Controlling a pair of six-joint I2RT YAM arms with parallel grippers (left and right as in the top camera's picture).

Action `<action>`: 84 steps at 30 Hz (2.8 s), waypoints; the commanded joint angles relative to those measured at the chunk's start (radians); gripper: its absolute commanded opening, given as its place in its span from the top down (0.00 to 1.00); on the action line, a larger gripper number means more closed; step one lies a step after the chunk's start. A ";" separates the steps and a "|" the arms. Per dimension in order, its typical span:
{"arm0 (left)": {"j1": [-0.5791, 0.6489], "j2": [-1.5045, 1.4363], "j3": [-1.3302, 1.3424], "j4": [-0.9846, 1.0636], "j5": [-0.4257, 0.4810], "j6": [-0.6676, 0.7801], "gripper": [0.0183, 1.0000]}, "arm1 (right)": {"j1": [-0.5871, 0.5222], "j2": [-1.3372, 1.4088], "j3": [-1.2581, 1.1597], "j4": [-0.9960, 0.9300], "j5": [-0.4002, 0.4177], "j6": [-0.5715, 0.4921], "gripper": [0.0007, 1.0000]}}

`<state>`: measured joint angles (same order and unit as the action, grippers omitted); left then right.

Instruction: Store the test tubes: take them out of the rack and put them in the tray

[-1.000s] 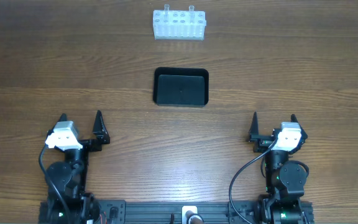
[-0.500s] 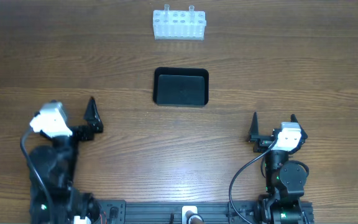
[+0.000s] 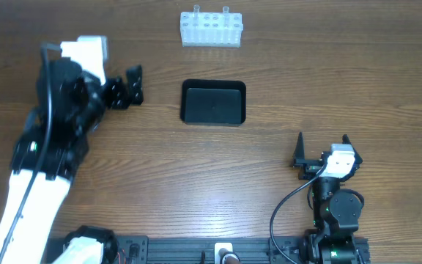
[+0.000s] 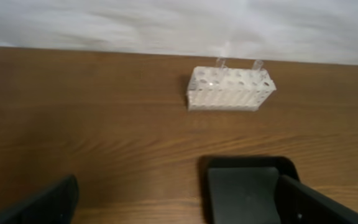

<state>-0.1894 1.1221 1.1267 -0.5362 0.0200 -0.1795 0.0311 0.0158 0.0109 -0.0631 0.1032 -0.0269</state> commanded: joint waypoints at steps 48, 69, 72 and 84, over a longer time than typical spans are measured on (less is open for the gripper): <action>-0.208 1.235 1.091 -0.125 -0.224 -0.090 0.09 | -0.005 -0.011 -0.005 -0.004 -0.008 0.003 0.01; -0.208 1.286 1.092 -0.055 -0.197 -0.090 0.14 | -0.005 -0.011 -0.005 -0.004 -0.008 0.003 0.01; -0.208 1.287 1.092 -0.054 -0.197 -0.090 0.16 | -0.005 -0.011 -0.005 -0.004 -0.008 0.003 0.01; -0.208 1.296 1.092 -0.054 -0.196 -0.090 0.20 | -0.005 -0.011 -0.005 -0.004 -0.008 0.003 0.01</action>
<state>-0.4000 2.3985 2.1975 -0.5938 -0.1867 -0.2798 0.0311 0.0147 0.0109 -0.0628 0.1028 -0.0265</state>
